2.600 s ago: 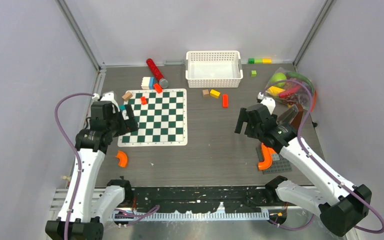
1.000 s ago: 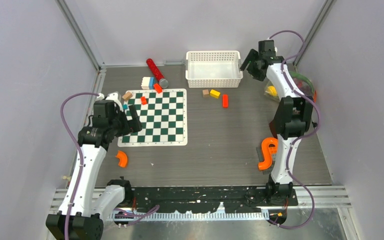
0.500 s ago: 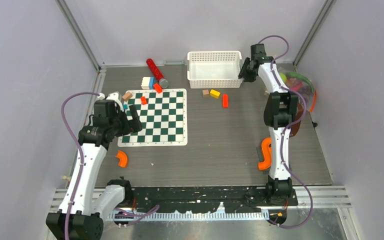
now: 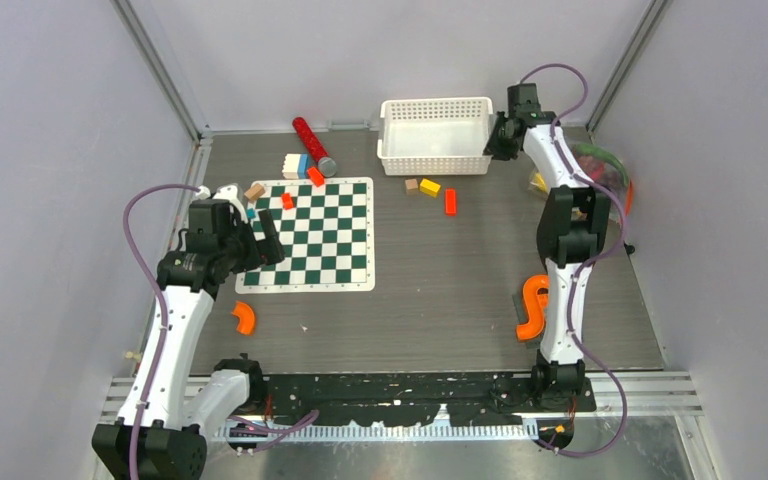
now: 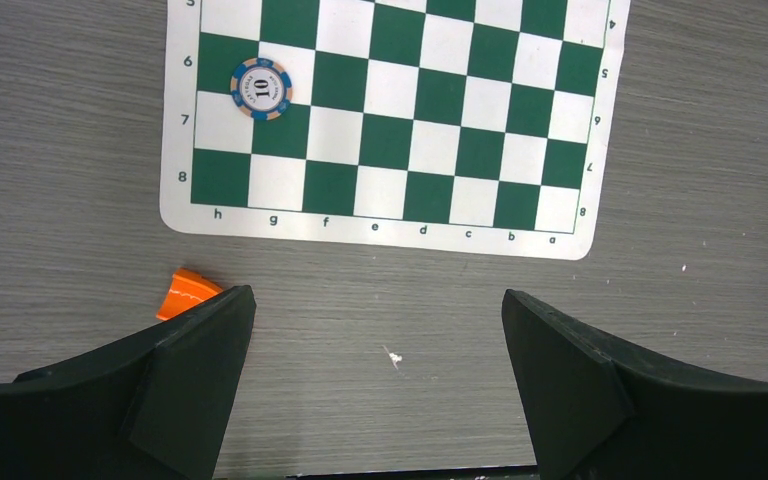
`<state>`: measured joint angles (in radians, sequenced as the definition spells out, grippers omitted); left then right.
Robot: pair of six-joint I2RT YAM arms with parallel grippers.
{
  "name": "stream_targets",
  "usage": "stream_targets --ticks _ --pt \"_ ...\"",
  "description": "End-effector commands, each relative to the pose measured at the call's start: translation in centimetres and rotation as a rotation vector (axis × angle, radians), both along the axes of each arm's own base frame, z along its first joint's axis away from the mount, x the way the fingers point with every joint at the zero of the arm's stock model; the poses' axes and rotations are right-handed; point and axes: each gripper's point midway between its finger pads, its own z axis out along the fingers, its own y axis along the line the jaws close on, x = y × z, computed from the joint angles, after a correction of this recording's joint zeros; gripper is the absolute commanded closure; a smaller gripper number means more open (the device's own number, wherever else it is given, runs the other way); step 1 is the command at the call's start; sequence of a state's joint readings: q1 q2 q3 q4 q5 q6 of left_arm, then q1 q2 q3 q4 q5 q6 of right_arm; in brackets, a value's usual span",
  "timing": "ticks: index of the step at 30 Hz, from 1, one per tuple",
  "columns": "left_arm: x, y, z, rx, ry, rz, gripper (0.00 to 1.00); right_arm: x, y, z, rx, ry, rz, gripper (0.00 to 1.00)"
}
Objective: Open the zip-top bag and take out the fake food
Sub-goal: Pick up the bin at the center of the board, then place the bin at the center of the board.
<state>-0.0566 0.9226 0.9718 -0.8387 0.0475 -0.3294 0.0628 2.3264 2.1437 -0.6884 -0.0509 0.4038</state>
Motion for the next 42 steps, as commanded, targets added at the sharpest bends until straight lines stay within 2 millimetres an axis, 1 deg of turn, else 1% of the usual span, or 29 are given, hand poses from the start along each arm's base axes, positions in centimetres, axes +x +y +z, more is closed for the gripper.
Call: stream_targets --ticks 1,2,3,4,5,6,7,8,9,10,11,12,13,14,15,16,17,18,19,22,26,30,32,33,34,35,36,38,42 --pt "0.5 0.1 0.7 0.007 -0.032 -0.009 0.02 -0.5 1.3 12.5 0.030 -0.264 -0.002 1.00" --pt "0.5 0.1 0.7 0.007 -0.034 -0.009 0.02 -1.4 2.1 13.5 0.032 -0.275 0.011 1.00" --pt "0.5 0.1 0.7 0.008 -0.033 -0.008 0.02 -2.1 2.5 13.1 0.032 -0.260 0.016 1.00" --pt "0.5 0.1 0.7 0.008 -0.036 -0.007 0.02 -3.0 3.6 14.4 0.035 -0.281 0.035 1.00" --pt "0.5 0.2 0.8 0.008 -0.038 -0.007 0.02 -4.0 5.0 13.6 0.031 -0.257 0.058 1.00" --pt "0.5 0.2 0.8 0.010 -0.039 -0.007 0.02 -5.0 5.6 14.7 0.033 -0.273 0.067 1.00" --pt "0.4 0.2 0.8 0.010 -0.039 -0.006 0.02 -6.1 7.3 13.7 0.030 -0.248 0.098 1.00" --pt "0.4 0.2 0.9 0.010 -0.042 -0.004 0.02 -7.1 7.8 14.5 0.023 -0.261 0.102 1.00" --pt "0.5 0.2 0.9 0.011 -0.044 -0.003 0.02 -8.4 9.3 13.2 0.001 -0.236 0.121 1.00" --pt "0.4 0.3 0.9 0.012 -0.045 -0.002 0.02 -9.4 10.1 14.1 0.007 -0.254 0.129 1.00" --pt "0.4 0.3 1.0 0.012 -0.048 -0.001 0.02 -10.6 11.7 13.1 0.001 -0.234 0.156 1.00" --pt "0.4 0.3 1.1 0.013 -0.050 0.002 0.02 -11.5 12.4 13.7 0.017 -0.246 0.160 1.00" --pt "0.4 0.3 1.2 0.013 -0.055 0.003 0.02 -12.7 14.0 12.8 0.021 -0.230 0.188 1.00" --pt "0.4 0.4 1.3 0.013 -0.062 0.004 0.02 -13.8 15.4 13.2 0.038 -0.236 0.204 1.00" --pt "0.3 0.4 1.5 0.014 -0.071 0.006 0.02 -14.9 15.9 12.8 0.052 -0.225 0.203 1.00" --pt "0.3 0.5 1.7 0.017 -0.079 0.012 0.02 -16.2 17.4 11.8 0.057 -0.210 0.231 1.00" --pt "0.3 0.6 1.8 0.023 -0.087 0.016 0.02 -16.9 18.2 11.9 0.077 -0.211 0.243 1.00" --pt "0.3 0.8 2.0 0.027 -0.094 0.023 0.02 -18.3 19.7 10.8 0.082 -0.194 0.282 1.00" --pt "0.2 0.9 2.1 0.029 -0.097 0.027 0.02 -18.9 20.2 10.6 0.084 -0.188 0.290 1.00" --pt "0.0 1.7 2.6 0.056 -0.118 0.068 0.02 -21.6 22.5 8.1 0.071 -0.154 0.342 0.99" --pt "-0.3 2.0 3.4 0.063 -0.150 0.084 0.02 -23.4 24.1 5.5 0.081 -0.120 0.372 0.99" --pt "-0.4 2.1 3.8 0.064 -0.166 0.083 0.02 -23.5 24.2 4.2 0.068 -0.109 0.355 0.90" --pt "-0.5 2.2 3.8 0.069 -0.165 0.090 0.02 -23.4 24.0 4.3 0.062 -0.116 0.339 0.72" --pt "-0.5 2.2 3.8 0.071 -0.165 0.092 0.02 -23.2 23.8 4.4 0.055 -0.123 0.328 0.66" --pt "-0.5 2.3 3.7 0.073 -0.164 0.094 0.02 -23.1 23.7 4.5 0.054 -0.128 0.321 0.56" --pt "-0.5 2.3 3.6 0.075 -0.160 0.095 0.02 -23.0 23.5 4.7 0.047 -0.134 0.312 0.51" --pt "-0.5 2.3 3.5 0.075 -0.158 0.094 0.02 -22.9 23.3 5.0 0.039 -0.139 0.309 0.43" --pt "-0.5 2.4 3.5 0.077 -0.154 0.098 0.02 -22.8 22.9 5.3 0.013 -0.144 0.299 0.33" --pt "-0.5 2.8 3.5 0.087 -0.152 0.120 0.02 -22.6 21.4 6.1 -0.049 -0.140 0.278 0.24"
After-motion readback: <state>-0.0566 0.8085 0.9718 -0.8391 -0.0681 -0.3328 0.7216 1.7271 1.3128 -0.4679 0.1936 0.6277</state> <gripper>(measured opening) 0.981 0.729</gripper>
